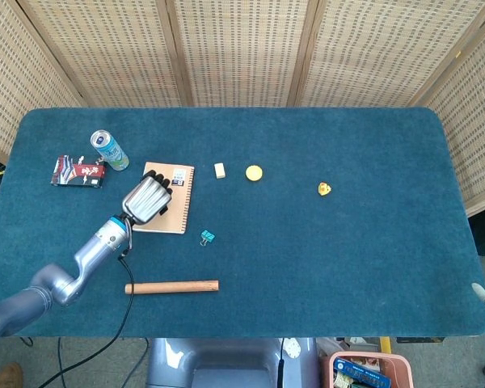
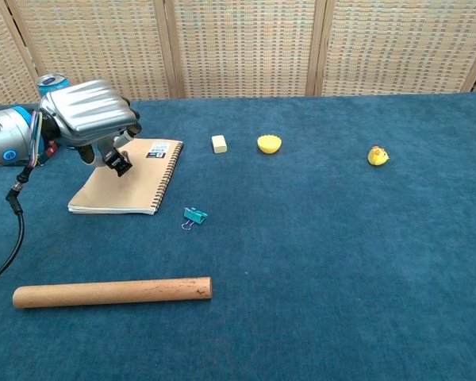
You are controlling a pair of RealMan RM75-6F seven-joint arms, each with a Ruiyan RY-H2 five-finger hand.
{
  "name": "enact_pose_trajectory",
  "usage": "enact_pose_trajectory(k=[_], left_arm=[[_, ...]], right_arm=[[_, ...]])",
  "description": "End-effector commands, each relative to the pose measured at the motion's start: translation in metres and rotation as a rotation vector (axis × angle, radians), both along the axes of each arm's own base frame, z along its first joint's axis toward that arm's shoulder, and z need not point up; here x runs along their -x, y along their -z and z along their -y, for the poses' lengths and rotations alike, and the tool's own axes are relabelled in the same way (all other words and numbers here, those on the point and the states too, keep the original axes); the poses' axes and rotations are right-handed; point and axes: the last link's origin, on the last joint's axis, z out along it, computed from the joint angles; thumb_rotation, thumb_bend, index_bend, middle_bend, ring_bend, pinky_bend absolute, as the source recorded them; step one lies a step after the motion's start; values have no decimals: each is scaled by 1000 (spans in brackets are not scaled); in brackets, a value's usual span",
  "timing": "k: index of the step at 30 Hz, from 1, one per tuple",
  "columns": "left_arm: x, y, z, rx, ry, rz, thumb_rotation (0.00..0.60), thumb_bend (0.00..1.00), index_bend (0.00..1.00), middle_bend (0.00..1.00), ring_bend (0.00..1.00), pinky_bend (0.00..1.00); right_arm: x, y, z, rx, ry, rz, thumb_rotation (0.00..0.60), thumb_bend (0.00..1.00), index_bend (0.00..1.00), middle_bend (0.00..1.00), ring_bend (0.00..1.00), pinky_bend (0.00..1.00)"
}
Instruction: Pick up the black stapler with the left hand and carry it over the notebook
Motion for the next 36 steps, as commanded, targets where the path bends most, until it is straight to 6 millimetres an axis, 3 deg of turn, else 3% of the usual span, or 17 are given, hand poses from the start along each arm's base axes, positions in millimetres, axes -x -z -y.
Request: enact_pose_trajectory(k=[1, 2, 4, 6, 10, 14, 17, 20, 25, 30, 36], left_arm=[[3, 8, -1, 20, -1, -16, 600, 86, 415, 199, 273, 274], [5, 8, -1, 24, -7, -21, 600, 25, 251, 91, 168, 199], [8, 8, 0, 41, -29, -15, 600, 0, 68, 5, 43, 115], [9, 6, 1, 48, -32, -7, 600, 0, 6, 0, 3, 77], [12, -7, 5, 52, -34, 49, 600, 0, 0, 0, 0, 22], [15, -40, 24, 64, -59, 282, 600, 0, 0, 0, 0, 1], [32, -84, 60, 74, -133, 541, 600, 0, 0, 0, 0, 0], [48, -103, 82, 68, -230, 634, 600, 0, 0, 0, 0, 0], [89, -140, 145, -44, -469, 787, 600, 0, 0, 0, 0, 0], [105, -156, 189, -150, -593, 845, 600, 0, 0, 0, 0, 0], [108, -166, 221, -182, -610, 887, 600, 0, 0, 0, 0, 0]], right_arm=[[0, 0, 0, 2, 3, 0, 600, 0, 0, 0, 0, 0], [1, 0, 0, 1, 4, 0, 600, 0, 0, 0, 0, 0], [1, 0, 0, -3, 5, 0, 600, 0, 0, 0, 0, 0], [1, 1, 1, -5, 6, -1, 600, 0, 0, 0, 0, 0], [-1, 1, 0, -6, -1, 0, 600, 0, 0, 0, 0, 0], [-3, -2, -3, -3, -12, 10, 600, 0, 0, 0, 0, 0], [-7, -5, -6, 6, -32, 11, 600, 0, 0, 0, 0, 0], [-8, -5, -8, 7, -41, 13, 600, 0, 0, 0, 0, 0], [-7, -6, -8, 6, -43, 11, 600, 0, 0, 0, 0, 0], [-6, -7, -8, 6, -45, 8, 600, 0, 0, 0, 0, 0], [-6, -9, -12, 6, -56, 14, 600, 0, 0, 0, 0, 0]])
